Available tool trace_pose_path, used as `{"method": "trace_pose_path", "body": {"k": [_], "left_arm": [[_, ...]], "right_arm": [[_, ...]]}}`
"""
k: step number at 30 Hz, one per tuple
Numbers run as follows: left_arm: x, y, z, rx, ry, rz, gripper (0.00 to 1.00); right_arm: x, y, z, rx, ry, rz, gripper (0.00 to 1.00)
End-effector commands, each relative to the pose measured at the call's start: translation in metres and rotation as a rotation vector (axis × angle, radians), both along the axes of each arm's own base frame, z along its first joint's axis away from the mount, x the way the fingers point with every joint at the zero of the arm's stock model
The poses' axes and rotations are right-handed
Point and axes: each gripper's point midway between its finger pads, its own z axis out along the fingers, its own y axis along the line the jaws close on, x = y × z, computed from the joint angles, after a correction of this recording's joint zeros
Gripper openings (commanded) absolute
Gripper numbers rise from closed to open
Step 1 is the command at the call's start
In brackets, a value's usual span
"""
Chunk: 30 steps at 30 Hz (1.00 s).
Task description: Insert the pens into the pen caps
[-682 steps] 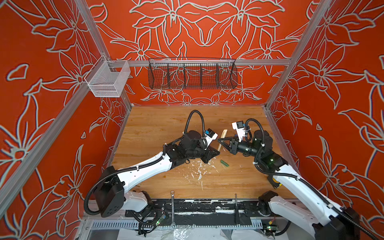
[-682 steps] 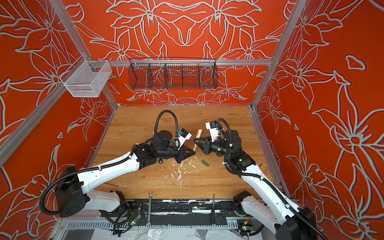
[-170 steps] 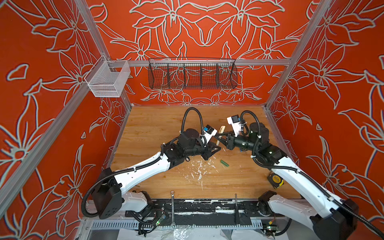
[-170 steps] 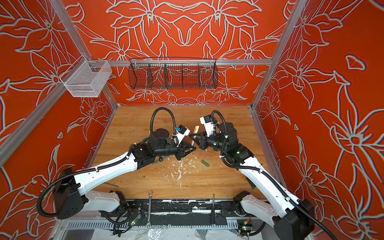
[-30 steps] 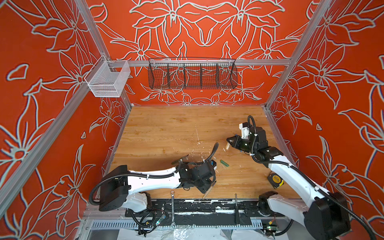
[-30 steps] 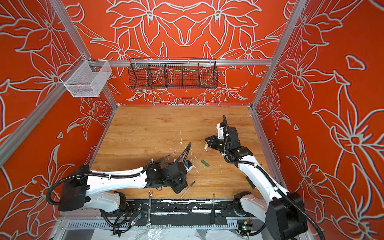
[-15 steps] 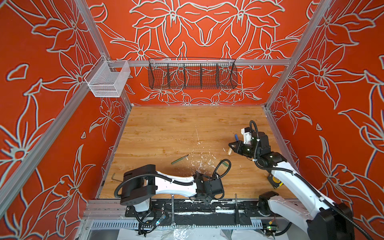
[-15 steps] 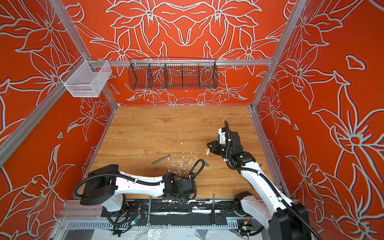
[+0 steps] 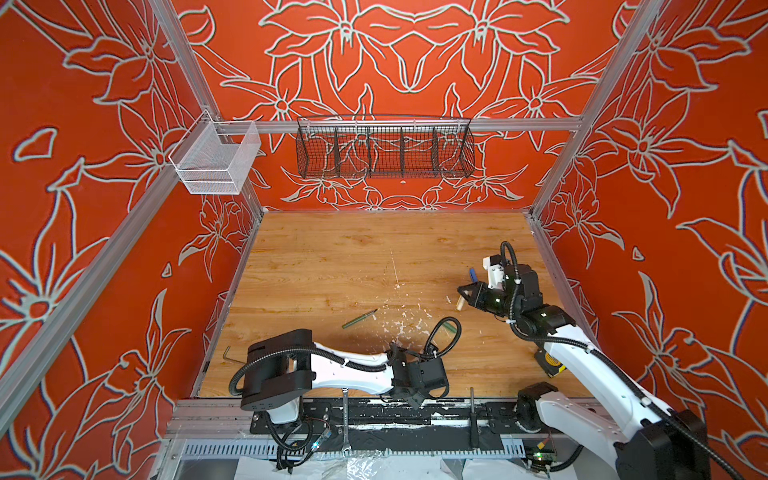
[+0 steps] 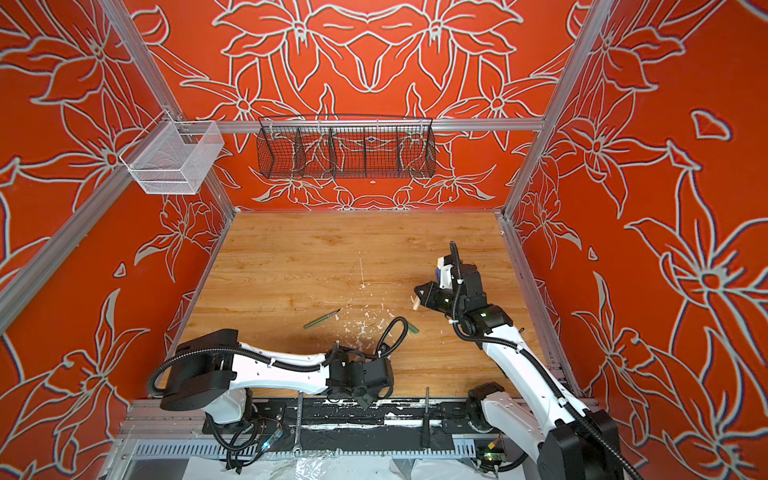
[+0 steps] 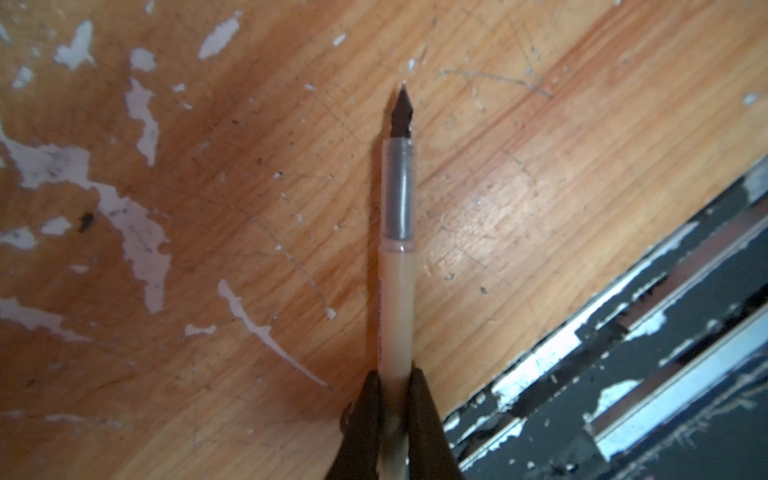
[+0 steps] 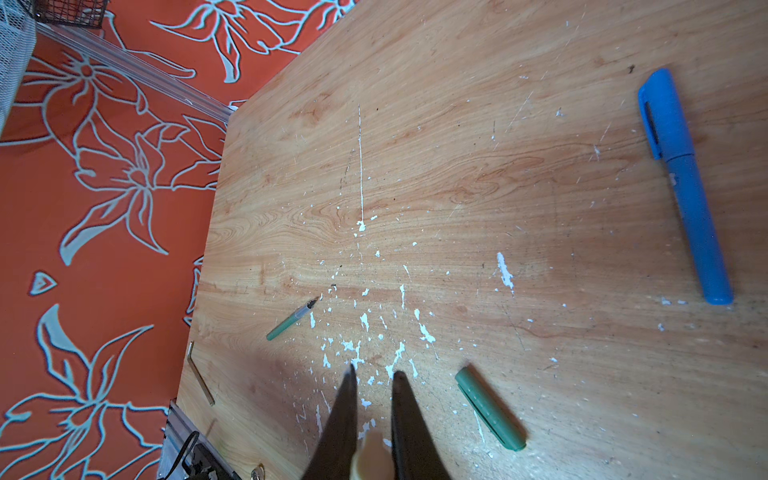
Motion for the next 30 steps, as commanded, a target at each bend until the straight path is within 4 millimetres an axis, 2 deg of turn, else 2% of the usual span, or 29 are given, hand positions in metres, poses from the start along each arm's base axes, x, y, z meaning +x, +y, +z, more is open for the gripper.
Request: {"method": "trace_pose_path", "body": {"k": [1,5,8,10,13,15,16,19,21,24,30], "left_arm": [[-0.002,0.013,-0.014,0.056,0.003,0.012,0.01],[0.006,0.009,-0.002,0.018,-0.032,0.014,0.0],[0.024,0.005,0.02,-0.039,-0.083,0.017,0.0],[0.044,0.0,0.046,-0.113,-0.135,0.014,0.0],[0.085,-0.01,0.102,-0.341,-0.239,0.019,0.0],[0.104,-0.013,0.138,-0.497,-0.323,0.016,0.0],[0.112,-0.014,0.157,-0.573,-0.369,0.006,0.0],[0.125,-0.016,0.194,-0.681,-0.509,-0.032,0.0],[0.13,-0.023,0.207,-0.731,-0.545,-0.059,0.0],[0.135,-0.038,0.214,-0.833,-0.528,-0.104,0.0],[0.148,-0.042,0.21,-0.862,-0.562,-0.101,0.0]], "right_arm": [[0.001,-0.005,-0.003,-0.01,0.006,-0.022,0.0],[0.001,-0.004,0.004,-0.003,-0.011,-0.02,0.0],[0.002,-0.003,0.014,0.005,-0.041,-0.01,0.0],[0.004,-0.001,0.024,0.009,-0.07,0.004,0.0],[0.007,0.005,0.046,0.025,-0.13,0.035,0.0],[0.009,0.008,0.064,0.045,-0.181,0.053,0.0],[0.009,0.011,0.073,0.055,-0.207,0.067,0.0],[0.009,0.017,0.102,0.075,-0.286,0.11,0.0],[0.009,0.021,0.117,0.091,-0.329,0.135,0.0],[0.009,0.029,0.137,0.113,-0.392,0.191,0.0],[0.011,0.033,0.166,0.087,-0.49,0.229,0.0]]}}
